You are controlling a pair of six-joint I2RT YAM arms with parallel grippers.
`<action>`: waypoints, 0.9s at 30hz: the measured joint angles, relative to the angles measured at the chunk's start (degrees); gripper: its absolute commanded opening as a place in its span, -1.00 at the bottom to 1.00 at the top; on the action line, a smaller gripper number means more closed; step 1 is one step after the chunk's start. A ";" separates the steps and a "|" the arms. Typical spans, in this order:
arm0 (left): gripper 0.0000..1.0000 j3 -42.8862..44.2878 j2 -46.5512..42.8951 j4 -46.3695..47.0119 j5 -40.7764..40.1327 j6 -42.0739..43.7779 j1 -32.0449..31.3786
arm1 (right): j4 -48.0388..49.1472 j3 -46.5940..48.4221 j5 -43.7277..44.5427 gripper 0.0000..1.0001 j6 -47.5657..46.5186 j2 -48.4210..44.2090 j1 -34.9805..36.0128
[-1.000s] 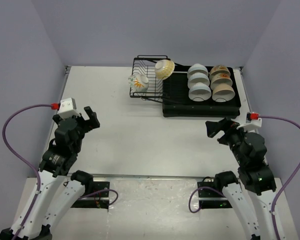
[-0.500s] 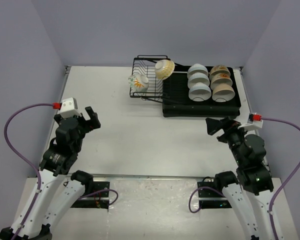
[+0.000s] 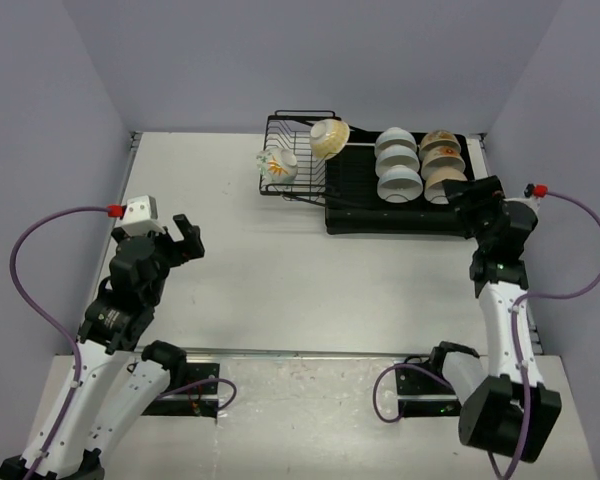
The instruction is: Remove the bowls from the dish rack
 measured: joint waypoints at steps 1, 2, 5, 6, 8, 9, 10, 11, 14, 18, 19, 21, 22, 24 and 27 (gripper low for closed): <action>1.00 0.00 -0.02 0.00 0.09 0.00 0.00 | 2.03 0.00 -1.53 0.79 1.77 2.36 -1.60; 1.00 0.00 -0.02 0.00 0.13 0.00 0.00 | 4.37 0.00 -2.95 0.78 3.67 4.85 -3.02; 1.00 0.00 -0.04 0.02 0.15 0.00 0.00 | 10.03 0.00 -5.42 0.68 7.96 11.21 -5.29; 1.00 0.00 -0.04 0.04 0.15 0.00 0.00 | 11.41 0.00 -5.70 0.62 9.01 12.81 -5.55; 1.00 0.00 -0.04 0.04 0.15 0.00 0.00 | 13.60 0.13 -5.84 0.54 10.60 15.65 -5.62; 1.00 0.00 -0.04 0.04 0.15 0.00 0.00 | 14.49 0.35 -5.88 0.51 11.21 16.87 -5.66; 1.00 0.00 -0.09 0.04 0.15 0.00 0.00 | 15.30 0.72 -5.92 0.50 11.89 18.43 -5.77; 1.00 0.00 -0.11 0.04 0.13 0.00 0.00 | 16.06 1.25 -6.01 0.48 12.57 20.04 -5.97; 1.00 0.00 -0.13 0.09 0.15 0.00 0.00 | 17.90 2.78 -6.10 0.36 14.62 24.57 -7.02; 1.00 0.00 -0.15 0.09 0.13 0.00 0.00 | 19.80 4.00 -6.08 0.24 16.70 28.92 -7.61; 1.00 0.00 -0.20 0.11 0.13 0.00 0.00 | 20.52 4.50 -6.12 0.17 17.35 30.14 -7.65; 1.00 0.00 -0.42 0.11 0.15 0.00 0.00 | 21.29 5.60 -6.38 0.13 17.75 32.41 -7.69; 1.00 0.00 -0.55 0.13 0.15 -0.02 0.00 | 21.94 6.43 -6.64 0.13 17.88 33.81 -7.67; 1.00 0.00 -0.68 0.17 0.15 0.00 0.00 | 22.93 7.87 -6.86 0.11 18.29 36.28 -7.67; 1.00 0.00 -0.68 0.20 0.22 0.00 0.00 | 24.50 9.14 -6.88 0.06 18.95 38.93 -7.69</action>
